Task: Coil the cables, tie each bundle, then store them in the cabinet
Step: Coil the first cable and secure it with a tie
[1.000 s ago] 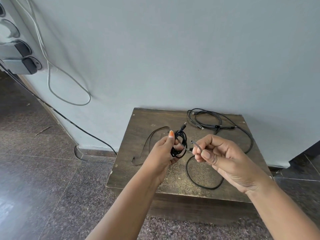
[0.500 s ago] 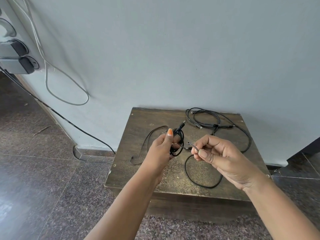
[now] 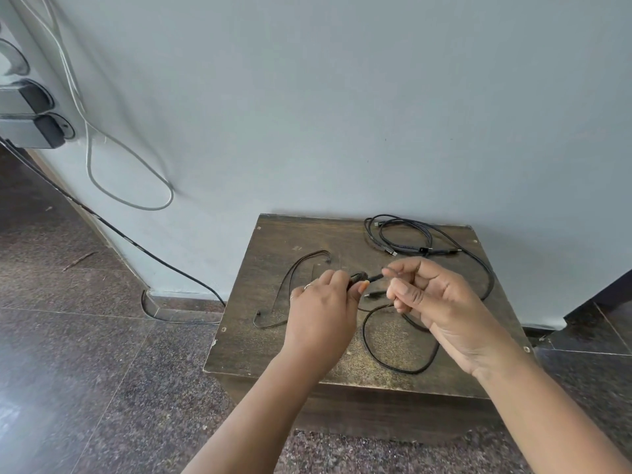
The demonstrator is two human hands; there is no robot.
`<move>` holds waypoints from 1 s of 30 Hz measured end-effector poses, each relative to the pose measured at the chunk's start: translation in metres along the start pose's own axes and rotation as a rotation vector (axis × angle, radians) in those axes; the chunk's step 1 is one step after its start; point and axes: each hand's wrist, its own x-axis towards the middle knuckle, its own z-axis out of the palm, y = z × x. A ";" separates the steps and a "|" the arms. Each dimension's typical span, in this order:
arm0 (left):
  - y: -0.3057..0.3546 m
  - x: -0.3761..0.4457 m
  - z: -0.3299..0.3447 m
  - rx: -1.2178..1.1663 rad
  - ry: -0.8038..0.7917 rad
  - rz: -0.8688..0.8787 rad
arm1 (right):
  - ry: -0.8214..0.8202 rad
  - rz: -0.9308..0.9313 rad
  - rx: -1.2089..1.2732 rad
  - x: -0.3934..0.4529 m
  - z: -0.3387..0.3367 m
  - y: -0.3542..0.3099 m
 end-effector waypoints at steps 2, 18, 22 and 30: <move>0.003 -0.002 0.001 0.145 -0.056 0.040 | 0.110 -0.007 -0.051 0.003 -0.004 0.002; 0.014 -0.007 0.002 0.224 -0.054 0.347 | 0.380 -0.028 -0.212 0.011 -0.006 0.016; 0.017 -0.009 0.001 0.218 -0.040 0.383 | 0.395 0.036 -0.045 0.011 0.002 0.019; 0.016 -0.010 0.001 0.209 -0.078 0.396 | 0.423 0.092 0.139 0.011 0.008 0.018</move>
